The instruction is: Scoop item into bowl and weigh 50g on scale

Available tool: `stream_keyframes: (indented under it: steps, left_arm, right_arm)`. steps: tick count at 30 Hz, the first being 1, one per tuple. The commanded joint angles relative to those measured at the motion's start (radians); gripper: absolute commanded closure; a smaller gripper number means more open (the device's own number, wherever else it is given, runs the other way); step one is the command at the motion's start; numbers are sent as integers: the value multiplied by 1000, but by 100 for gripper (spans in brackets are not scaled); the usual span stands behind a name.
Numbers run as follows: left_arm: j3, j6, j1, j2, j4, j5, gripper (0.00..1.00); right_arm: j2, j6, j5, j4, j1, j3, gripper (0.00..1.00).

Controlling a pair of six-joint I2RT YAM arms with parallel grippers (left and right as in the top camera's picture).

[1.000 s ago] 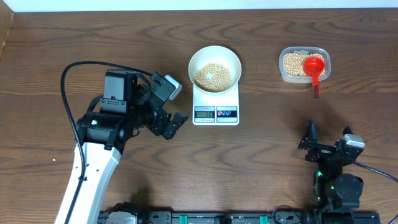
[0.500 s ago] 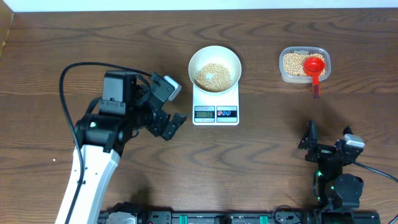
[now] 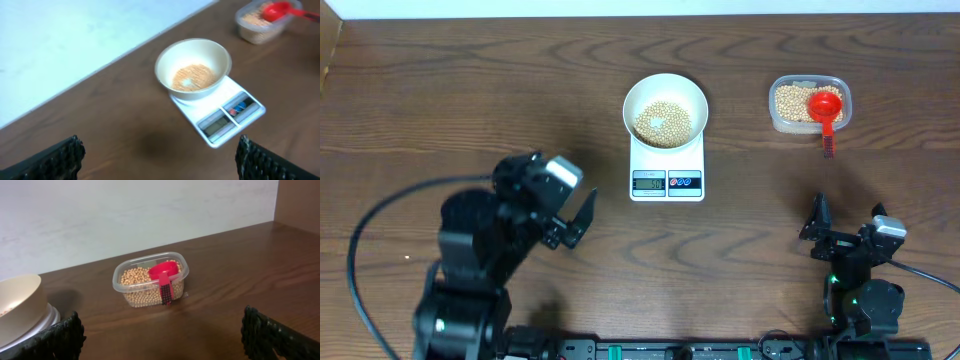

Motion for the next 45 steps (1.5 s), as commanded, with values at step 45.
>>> stream_keyframes:
  steps: [45]
  left_arm:
    - [-811, -232, 241, -667, 421, -240, 1]
  right_arm:
    - [-7, -14, 16, -1, 7, -3, 1]
